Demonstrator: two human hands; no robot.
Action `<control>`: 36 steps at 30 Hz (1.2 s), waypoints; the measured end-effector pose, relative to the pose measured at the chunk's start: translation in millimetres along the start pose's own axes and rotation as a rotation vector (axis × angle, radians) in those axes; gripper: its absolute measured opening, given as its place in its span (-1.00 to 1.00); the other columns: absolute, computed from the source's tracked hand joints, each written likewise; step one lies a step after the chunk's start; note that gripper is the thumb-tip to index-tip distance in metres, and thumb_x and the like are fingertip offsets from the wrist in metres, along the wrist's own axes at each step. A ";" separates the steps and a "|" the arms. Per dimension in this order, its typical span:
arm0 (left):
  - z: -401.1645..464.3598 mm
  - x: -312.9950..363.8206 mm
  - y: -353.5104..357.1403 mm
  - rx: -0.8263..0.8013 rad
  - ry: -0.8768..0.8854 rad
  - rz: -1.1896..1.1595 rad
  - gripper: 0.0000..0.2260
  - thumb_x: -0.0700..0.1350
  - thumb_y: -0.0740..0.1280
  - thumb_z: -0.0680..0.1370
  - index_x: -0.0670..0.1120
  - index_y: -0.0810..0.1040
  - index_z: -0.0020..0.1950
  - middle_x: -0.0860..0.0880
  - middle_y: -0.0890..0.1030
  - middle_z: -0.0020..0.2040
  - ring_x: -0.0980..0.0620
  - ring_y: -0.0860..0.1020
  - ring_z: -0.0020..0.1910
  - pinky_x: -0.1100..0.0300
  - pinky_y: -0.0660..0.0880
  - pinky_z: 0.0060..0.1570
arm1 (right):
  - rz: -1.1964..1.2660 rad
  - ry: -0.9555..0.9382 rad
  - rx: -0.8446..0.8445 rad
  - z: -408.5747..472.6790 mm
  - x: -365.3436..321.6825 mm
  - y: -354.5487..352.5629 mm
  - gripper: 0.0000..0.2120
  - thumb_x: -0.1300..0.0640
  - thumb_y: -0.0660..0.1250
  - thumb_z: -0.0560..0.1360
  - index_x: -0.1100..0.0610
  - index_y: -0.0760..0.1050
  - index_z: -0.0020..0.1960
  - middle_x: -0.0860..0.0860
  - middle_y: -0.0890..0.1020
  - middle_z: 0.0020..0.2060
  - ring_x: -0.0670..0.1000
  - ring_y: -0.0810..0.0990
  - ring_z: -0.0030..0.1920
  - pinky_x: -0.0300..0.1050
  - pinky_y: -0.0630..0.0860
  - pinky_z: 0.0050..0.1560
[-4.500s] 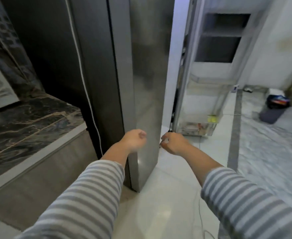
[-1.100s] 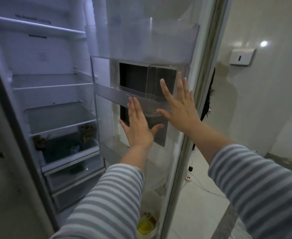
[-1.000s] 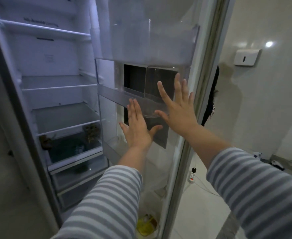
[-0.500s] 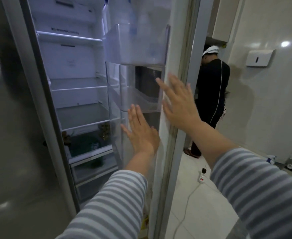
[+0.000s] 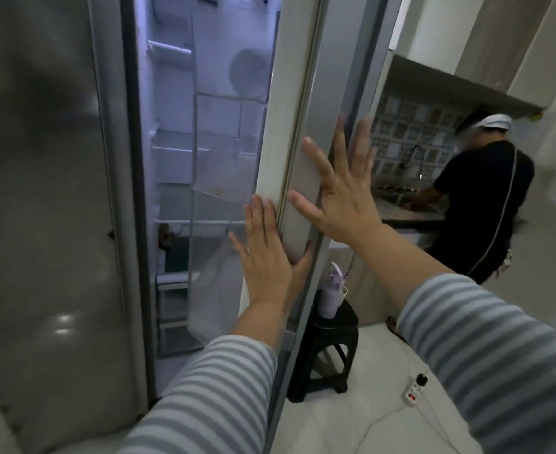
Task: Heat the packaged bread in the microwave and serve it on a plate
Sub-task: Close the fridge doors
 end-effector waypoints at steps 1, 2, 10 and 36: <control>2.2 -7.2 -6.2 0.015 -0.002 0.020 -0.17 0.36 0.06 0.46 -0.04 -0.17 0.56 -0.01 -0.15 0.57 0.00 -0.13 0.56 -0.26 -0.14 0.47 | 0.018 -0.006 0.031 4.6 -8.0 3.3 -0.29 -0.38 0.03 0.50 -0.21 -0.18 0.53 0.29 0.00 0.52 0.38 -0.22 0.47 0.51 -0.10 0.37; 4.5 -14.4 -12.5 0.027 -0.007 0.046 -0.17 0.35 0.06 0.46 -0.04 -0.17 0.56 0.00 -0.13 0.57 0.01 -0.11 0.56 -0.24 -0.15 0.47 | 0.033 -0.010 0.054 9.3 -16.6 6.4 -0.31 -0.37 0.05 0.50 -0.17 -0.09 0.53 0.31 0.04 0.51 0.43 -0.15 0.47 0.52 -0.06 0.35; 18.8 -75.2 -49.8 0.214 -0.218 0.194 -0.23 0.12 0.28 0.55 -0.09 -0.13 0.56 -0.07 0.06 0.58 -0.07 0.04 0.55 -0.25 0.00 0.47 | 0.171 -0.167 0.078 44.6 -77.4 36.6 -0.45 -0.15 0.02 0.60 -0.07 0.00 0.55 0.19 -0.01 0.55 0.32 -0.13 0.52 0.44 -0.10 0.42; 150.8 -303.4 29.3 0.080 -0.064 -0.010 -0.10 -0.28 0.24 0.57 0.32 -0.41 0.43 -0.13 0.27 0.35 -0.02 0.43 0.13 0.15 0.44 0.08 | -0.053 -0.524 0.145 148.0 -173.0 299.2 -0.47 -0.01 0.19 0.59 0.04 0.18 0.52 0.08 0.14 0.53 0.13 0.12 0.52 0.33 0.13 0.43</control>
Point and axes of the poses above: each hand's wrist, its own z-axis towards the middle knuckle, its own y-axis out of the palm, x = y × z, the point moved 7 cm from there along z, towards the middle knuckle
